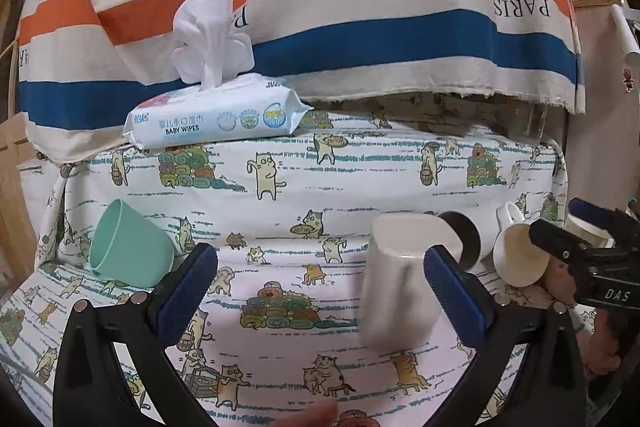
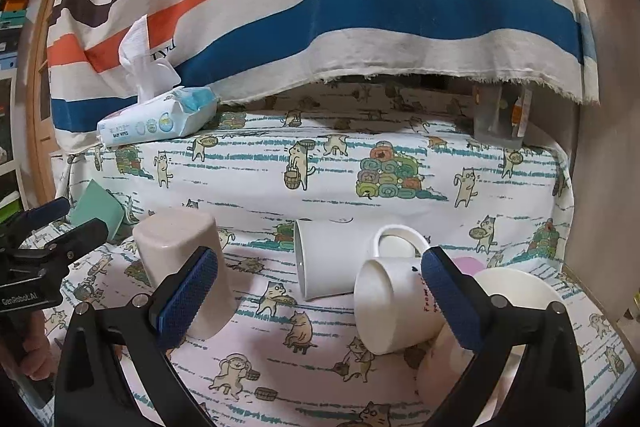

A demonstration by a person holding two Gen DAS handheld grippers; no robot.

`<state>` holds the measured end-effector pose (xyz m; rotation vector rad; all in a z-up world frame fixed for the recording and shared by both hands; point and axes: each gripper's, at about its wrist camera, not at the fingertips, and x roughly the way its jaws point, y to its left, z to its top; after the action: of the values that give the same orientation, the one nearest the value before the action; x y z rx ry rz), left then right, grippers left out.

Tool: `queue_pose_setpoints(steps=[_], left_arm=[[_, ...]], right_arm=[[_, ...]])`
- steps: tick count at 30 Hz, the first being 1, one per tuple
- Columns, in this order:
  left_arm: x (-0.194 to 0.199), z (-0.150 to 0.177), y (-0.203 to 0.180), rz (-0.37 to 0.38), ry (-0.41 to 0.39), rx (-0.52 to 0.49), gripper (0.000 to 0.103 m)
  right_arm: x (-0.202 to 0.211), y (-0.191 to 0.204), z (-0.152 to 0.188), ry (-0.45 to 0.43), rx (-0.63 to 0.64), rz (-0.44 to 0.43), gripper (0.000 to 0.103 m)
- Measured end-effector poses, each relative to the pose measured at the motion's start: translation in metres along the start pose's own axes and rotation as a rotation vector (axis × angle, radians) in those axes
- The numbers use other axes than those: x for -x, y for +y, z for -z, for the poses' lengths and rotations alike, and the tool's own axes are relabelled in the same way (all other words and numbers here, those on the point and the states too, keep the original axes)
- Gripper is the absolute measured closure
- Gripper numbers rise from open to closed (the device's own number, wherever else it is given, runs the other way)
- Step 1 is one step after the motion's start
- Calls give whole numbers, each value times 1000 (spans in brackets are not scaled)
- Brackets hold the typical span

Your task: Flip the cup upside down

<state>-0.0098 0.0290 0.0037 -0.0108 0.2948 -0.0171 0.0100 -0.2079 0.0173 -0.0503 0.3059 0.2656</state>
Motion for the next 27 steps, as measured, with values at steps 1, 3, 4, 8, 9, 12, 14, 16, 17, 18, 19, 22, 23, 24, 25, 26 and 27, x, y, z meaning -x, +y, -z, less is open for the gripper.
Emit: queue_pose_setpoints(steps=[1, 3, 4, 8, 9, 12, 14, 16, 17, 18, 19, 22, 23, 24, 25, 26, 27], left_arm=[[-1, 0, 1, 2, 7, 3, 0], [0, 0, 3, 11, 2, 10, 0], [1, 0, 3, 30, -3, 14, 0], [3, -1, 1, 57, -13, 6, 0], [3, -1, 0, 53, -9, 2, 0], [1, -1, 0, 48, -3, 4, 0], [3, -1, 1, 44, -10, 9, 0], [5, -1, 1, 43, -17, 8, 0], [5, -1, 1, 39, -17, 3, 0], [4, -1, 0, 36, -13, -2, 0], [3, -1, -2, 29, -6, -9, 0], [2, -1, -2, 27, -1, -12, 0], [2, -1, -2, 27, -3, -12, 0], [2, -1, -1, 27, -6, -12, 0], [2, -1, -2, 25, -9, -13, 0], [3, -1, -2, 23, -12, -14, 0], [3, -1, -3, 21, -13, -17, 0]], right_arm=[[1, 1, 0, -7, 7, 3, 0], [2, 3, 0, -11, 14, 4, 0], [2, 3, 0, -10, 14, 6, 0], [1, 0, 0, -5, 2, 15, 0], [2, 0, 0, -7, 3, 17, 0], [2, 1, 0, -10, 10, 15, 0], [2, 1, 0, -10, 10, 13, 0], [2, 1, 0, -9, 9, 14, 0], [2, 1, 0, -9, 10, 13, 0], [2, 1, 0, -10, 11, 13, 0], [2, 1, 0, -11, 11, 13, 0], [2, 1, 0, -9, 10, 13, 0], [2, 1, 0, -9, 10, 14, 0], [2, 1, 0, -9, 10, 14, 0], [2, 1, 0, -10, 10, 14, 0], [2, 1, 0, -10, 10, 14, 0], [2, 1, 0, -10, 10, 14, 0]])
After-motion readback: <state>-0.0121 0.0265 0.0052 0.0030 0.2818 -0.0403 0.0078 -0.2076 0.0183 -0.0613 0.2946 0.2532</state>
